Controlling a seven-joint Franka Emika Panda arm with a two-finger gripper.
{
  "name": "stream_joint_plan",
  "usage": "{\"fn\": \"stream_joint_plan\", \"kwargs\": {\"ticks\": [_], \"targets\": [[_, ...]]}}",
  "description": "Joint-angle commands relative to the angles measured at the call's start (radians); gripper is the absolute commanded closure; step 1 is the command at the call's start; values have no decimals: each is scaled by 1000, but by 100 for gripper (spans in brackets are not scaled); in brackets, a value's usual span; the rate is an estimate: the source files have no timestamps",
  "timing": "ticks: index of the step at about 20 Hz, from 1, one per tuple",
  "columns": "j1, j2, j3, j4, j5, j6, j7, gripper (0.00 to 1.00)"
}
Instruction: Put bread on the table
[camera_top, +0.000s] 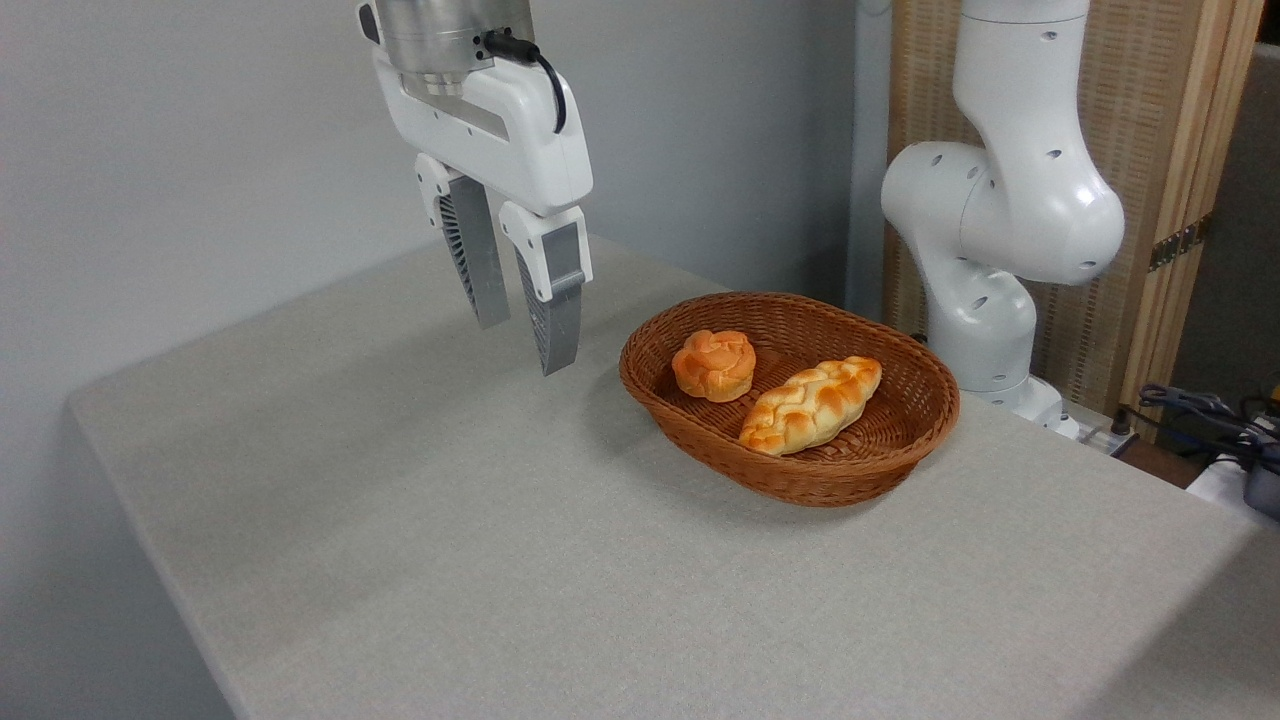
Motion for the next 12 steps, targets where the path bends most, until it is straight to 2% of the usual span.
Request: {"fn": "stream_joint_plan", "kwargs": {"ticks": [1, 8, 12], "targets": [[3, 4, 23, 17, -6, 2, -11, 0], [2, 2, 24, 16, -9, -10, -11, 0], [2, -62, 24, -70, -14, 5, 1, 0]]}}
